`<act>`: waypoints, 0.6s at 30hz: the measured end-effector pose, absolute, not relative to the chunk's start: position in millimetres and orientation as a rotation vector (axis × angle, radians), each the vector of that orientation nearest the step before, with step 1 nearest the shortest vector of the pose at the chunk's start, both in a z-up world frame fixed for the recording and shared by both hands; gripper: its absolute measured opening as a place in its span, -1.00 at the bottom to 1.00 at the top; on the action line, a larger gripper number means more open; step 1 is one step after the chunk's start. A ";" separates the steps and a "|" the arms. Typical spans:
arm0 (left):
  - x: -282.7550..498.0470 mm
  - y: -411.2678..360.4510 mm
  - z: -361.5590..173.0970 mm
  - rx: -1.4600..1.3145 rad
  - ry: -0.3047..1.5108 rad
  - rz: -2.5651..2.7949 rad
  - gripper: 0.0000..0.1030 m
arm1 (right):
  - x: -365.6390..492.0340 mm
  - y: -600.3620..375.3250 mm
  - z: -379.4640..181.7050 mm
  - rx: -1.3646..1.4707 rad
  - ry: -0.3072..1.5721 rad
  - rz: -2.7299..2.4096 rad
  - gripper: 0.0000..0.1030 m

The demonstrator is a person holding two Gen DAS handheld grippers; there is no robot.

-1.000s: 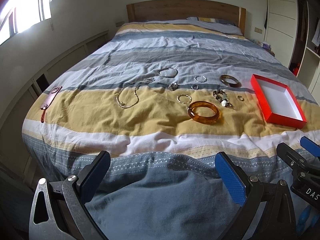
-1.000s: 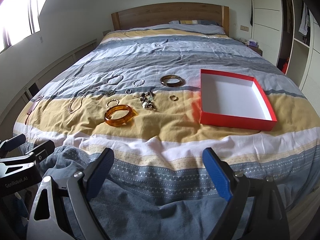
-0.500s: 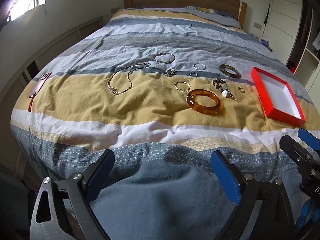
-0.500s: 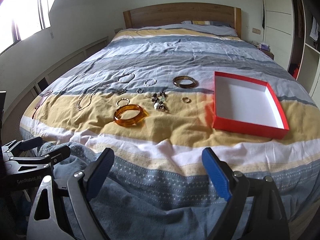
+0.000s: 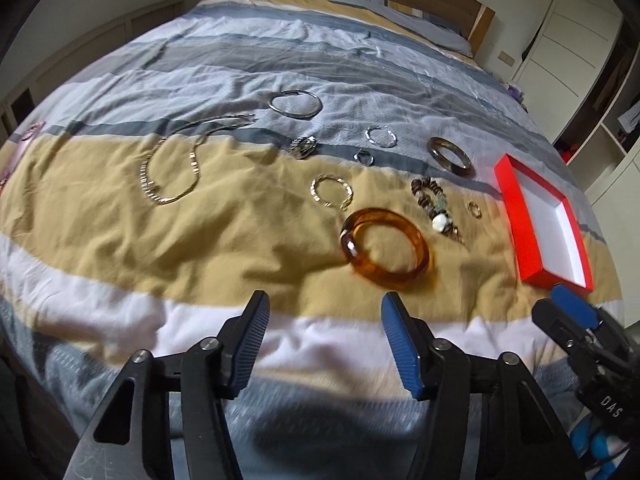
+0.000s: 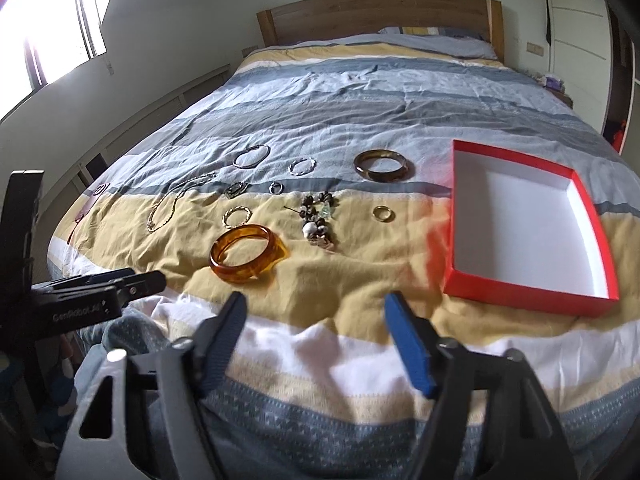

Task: Organize jewelry
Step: 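Grasp the amber bangle with the left gripper while the right grasps the beaded bracelet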

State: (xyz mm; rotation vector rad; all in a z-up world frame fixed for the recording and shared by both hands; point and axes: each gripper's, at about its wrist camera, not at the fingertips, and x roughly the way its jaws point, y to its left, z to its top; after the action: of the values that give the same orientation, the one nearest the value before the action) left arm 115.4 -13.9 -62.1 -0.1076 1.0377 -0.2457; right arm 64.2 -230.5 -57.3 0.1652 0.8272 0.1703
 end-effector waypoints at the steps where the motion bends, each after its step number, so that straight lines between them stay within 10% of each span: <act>1: 123.1 -17.0 -65.2 -0.108 1.045 -0.250 0.03 | 72.4 -231.5 -59.3 0.170 0.836 0.179 -0.10; 18: 182.4 -34.5 -122.6 -0.156 1.201 -0.312 -0.26 | 185.5 -211.7 -104.1 0.177 0.941 0.214 -0.15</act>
State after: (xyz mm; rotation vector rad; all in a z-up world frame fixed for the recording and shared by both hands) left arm 182.4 -34.5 -122.6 -0.1556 1.2014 -0.3125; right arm 185.5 -211.7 -104.1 0.1767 0.9412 0.2144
